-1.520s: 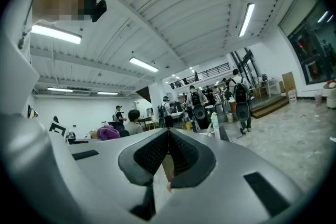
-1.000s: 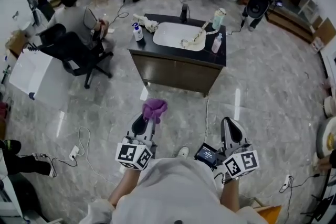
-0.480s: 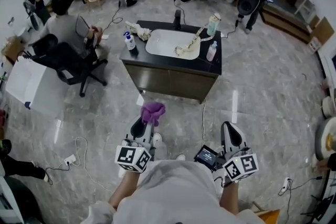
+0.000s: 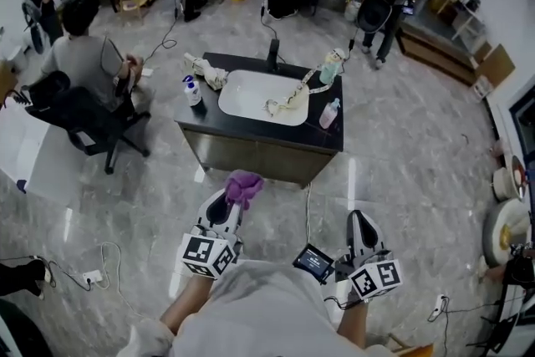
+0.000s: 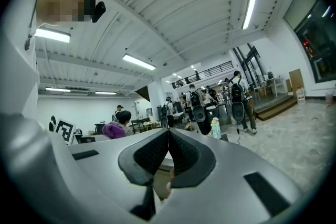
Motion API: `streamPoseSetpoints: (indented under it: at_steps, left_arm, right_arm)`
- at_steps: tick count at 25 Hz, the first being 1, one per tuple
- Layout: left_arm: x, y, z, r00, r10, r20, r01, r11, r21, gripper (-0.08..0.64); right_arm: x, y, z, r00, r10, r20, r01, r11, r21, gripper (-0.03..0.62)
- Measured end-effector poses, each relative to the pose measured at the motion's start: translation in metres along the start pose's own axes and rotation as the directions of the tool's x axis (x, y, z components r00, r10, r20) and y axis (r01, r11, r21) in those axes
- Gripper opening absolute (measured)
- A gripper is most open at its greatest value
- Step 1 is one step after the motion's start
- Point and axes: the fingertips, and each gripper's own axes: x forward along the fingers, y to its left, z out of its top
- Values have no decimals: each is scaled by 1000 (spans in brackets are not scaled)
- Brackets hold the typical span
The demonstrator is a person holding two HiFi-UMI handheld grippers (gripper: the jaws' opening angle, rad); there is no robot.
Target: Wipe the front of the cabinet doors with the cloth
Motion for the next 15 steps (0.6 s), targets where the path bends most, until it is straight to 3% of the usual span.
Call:
streamPoseSetpoints:
  at_steps: [9, 15]
  left_arm:
    - [49, 57, 4, 995, -85, -43, 85, 996, -16, 74]
    - [78, 83, -9, 985, -137, -104, 137, 991, -13, 74]
  right_arm:
    - [55, 5, 9, 1000, 15, 13, -14, 998, -66, 28]
    - [74, -20, 17, 1000, 6, 15, -5, 998, -65, 28]
